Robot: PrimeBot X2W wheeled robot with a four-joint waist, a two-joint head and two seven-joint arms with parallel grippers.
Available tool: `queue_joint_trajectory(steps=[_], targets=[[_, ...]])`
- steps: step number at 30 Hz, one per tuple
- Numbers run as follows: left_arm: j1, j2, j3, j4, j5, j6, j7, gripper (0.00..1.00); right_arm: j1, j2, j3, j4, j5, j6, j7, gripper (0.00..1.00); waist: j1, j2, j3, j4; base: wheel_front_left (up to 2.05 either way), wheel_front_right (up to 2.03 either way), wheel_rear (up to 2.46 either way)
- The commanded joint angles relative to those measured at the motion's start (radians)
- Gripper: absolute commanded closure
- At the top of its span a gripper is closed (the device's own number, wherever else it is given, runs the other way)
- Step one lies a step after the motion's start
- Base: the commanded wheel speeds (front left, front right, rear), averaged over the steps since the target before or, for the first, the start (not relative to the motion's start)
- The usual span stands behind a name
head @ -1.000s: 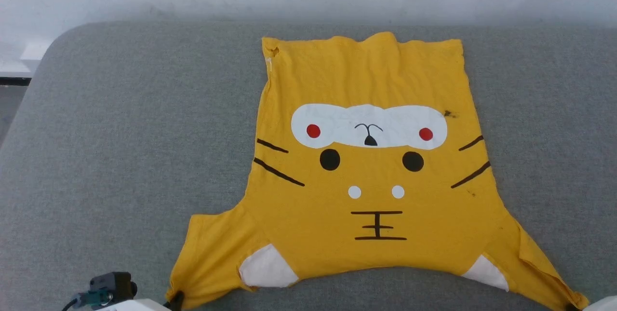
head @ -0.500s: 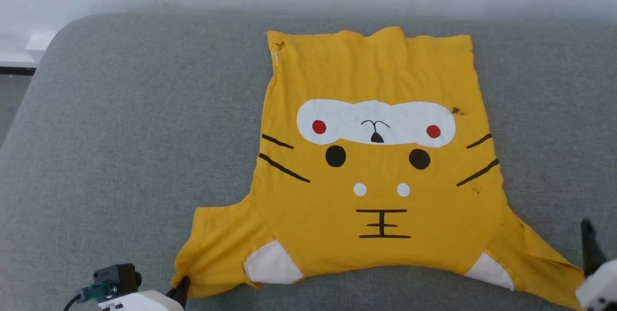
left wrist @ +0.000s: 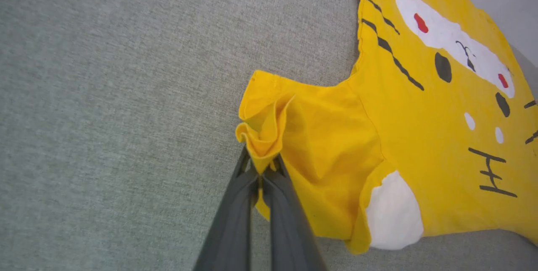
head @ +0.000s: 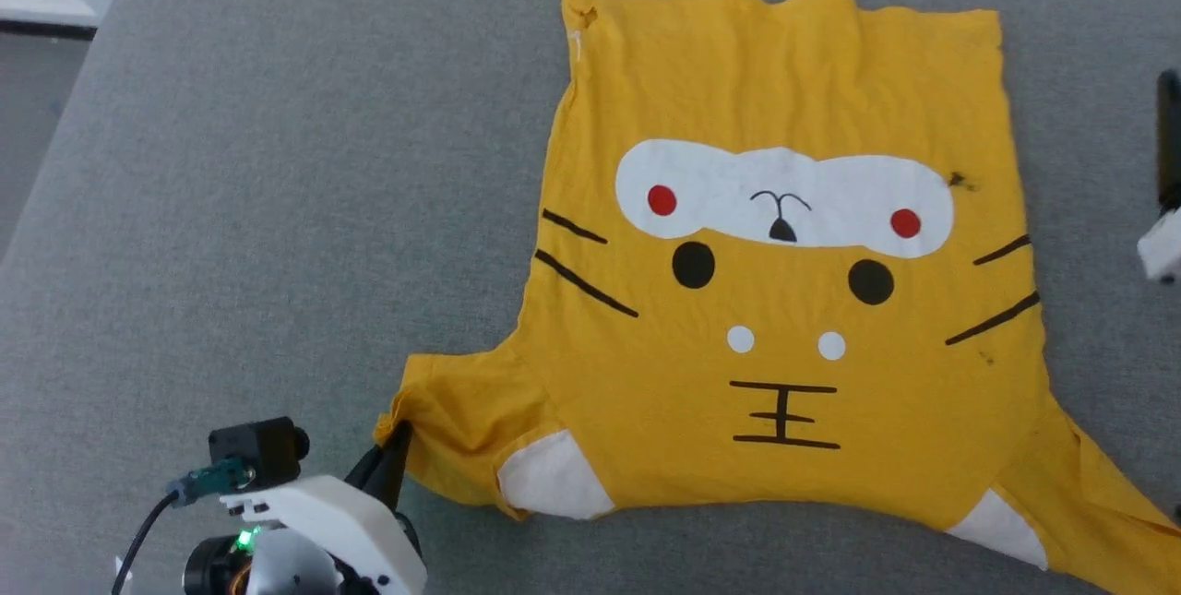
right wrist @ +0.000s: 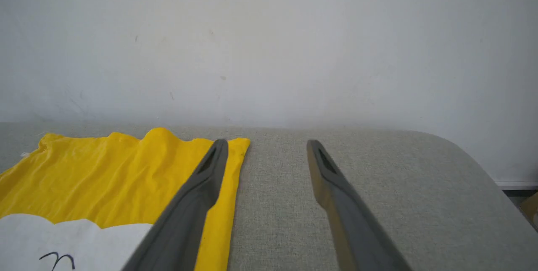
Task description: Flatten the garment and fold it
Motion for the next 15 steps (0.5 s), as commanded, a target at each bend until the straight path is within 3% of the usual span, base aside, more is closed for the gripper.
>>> queue_joint_trajectory(steps=[1, 8, 15], targets=[[-0.019, -0.007, -0.006, -0.011, 0.007, -0.005, -0.005, 1.0, -0.036, -0.017, 0.004, 0.019, 0.003, -0.002, 0.009, 0.0, -0.0002, 0.0, 0.075, 0.071, 0.0, 0.0, 0.0], [-0.063, -0.054, -0.061, -0.056, 0.02, -0.009, -0.025, 1.0, -0.309, -0.127, 0.014, 0.201, -0.026, -0.002, 0.146, 0.0, -0.0002, 0.0, 0.209, 0.178, 0.0, 0.0, 0.0], [-0.084, -0.085, -0.105, -0.053, 0.027, -0.023, -0.058, 1.0, -0.479, -0.185, 0.015, 0.287, -0.071, -0.002, 0.37, 0.0, -0.0002, 0.0, 0.313, 0.248, 0.0, 0.0, 0.0]])
